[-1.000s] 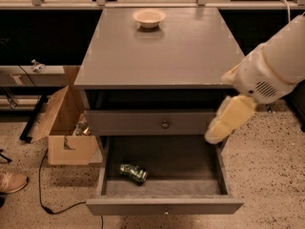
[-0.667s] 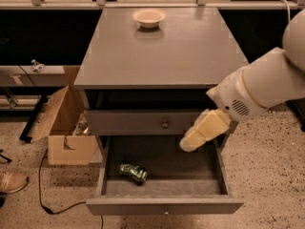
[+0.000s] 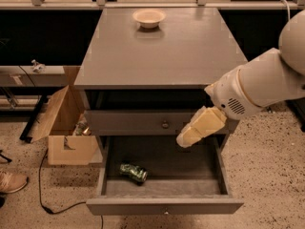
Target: Pick green can from middle drawer and place on counter
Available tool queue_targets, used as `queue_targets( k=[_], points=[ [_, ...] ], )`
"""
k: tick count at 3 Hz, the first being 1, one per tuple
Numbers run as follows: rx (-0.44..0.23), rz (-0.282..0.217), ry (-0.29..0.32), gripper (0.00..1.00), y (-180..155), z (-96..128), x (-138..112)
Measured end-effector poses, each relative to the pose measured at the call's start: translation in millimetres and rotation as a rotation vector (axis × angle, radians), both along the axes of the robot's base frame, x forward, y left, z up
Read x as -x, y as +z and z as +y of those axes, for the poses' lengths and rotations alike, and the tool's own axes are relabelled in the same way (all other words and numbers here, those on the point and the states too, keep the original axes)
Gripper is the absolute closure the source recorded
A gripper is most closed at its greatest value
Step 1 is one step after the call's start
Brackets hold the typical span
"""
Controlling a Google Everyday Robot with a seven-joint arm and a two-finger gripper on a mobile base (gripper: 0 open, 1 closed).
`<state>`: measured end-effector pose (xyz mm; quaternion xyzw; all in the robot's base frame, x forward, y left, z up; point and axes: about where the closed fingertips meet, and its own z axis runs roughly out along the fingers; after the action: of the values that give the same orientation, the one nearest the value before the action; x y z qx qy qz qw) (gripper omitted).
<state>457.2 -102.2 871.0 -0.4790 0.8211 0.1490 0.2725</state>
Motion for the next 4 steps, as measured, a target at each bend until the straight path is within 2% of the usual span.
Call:
queue_targets(
  k=[1,2,3,4],
  points=[
    [0.011,0.047,-0.029,0.0,-41.9,-7.9,5.8],
    [0.05,0.09,-0.067,0.0,-107.8,-12.2,16.2],
    [0.057,0.114,-0.129,0.0,-194.2,-3.6,19.5],
    [0.017,0.108,-0.161,0.0,-244.5,12.7,10.2]
  ],
)
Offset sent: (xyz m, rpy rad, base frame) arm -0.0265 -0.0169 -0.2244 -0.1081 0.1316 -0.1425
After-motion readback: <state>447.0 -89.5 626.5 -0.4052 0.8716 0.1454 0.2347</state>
